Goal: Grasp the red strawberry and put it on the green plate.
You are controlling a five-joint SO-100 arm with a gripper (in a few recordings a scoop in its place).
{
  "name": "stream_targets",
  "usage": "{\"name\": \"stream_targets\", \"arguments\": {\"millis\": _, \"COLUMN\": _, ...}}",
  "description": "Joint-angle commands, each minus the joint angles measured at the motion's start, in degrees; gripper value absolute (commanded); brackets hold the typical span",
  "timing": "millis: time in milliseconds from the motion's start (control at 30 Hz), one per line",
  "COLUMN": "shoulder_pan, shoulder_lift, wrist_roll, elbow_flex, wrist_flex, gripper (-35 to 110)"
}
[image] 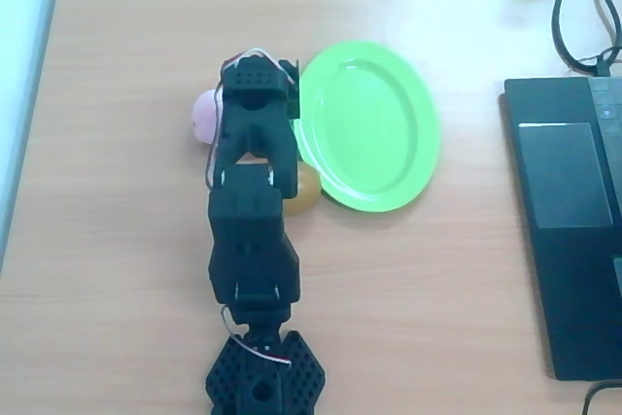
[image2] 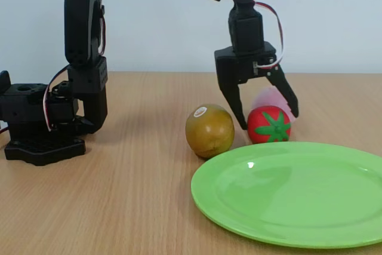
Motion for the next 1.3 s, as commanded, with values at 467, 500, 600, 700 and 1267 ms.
{"name": "stream_targets", "arguments": {"millis": 467, "shoulder_pan": -0.4, "shoulder_lift": -4.3, "wrist_roll": 3.4, "elbow_flex": -5.8, "wrist_flex": 2.8, "gripper": 7}}
{"name": "stream_targets", "arguments": {"millis": 500, "shoulder_pan": -0.3, "shoulder_lift": -4.4, "wrist_roll": 3.8, "elbow_flex": -5.8, "wrist_flex": 2.8, "gripper": 7}}
{"name": "stream_targets", "arguments": {"millis": 600, "shoulder_pan": 0.4, "shoulder_lift": -4.2, "wrist_roll": 4.6, "elbow_flex": -6.1, "wrist_flex": 2.8, "gripper": 6}}
{"name": "stream_targets", "arguments": {"millis": 700, "shoulder_pan": 0.9, "shoulder_lift": -3.4, "wrist_roll": 4.8, "elbow_flex": -7.2, "wrist_flex": 3.3, "gripper": 5}}
{"name": "stream_targets", "arguments": {"millis": 1267, "shoulder_pan": 7.0, "shoulder_lift": 7.1, "wrist_roll": 10.9, "elbow_flex": -32.9, "wrist_flex": 19.0, "gripper": 9}}
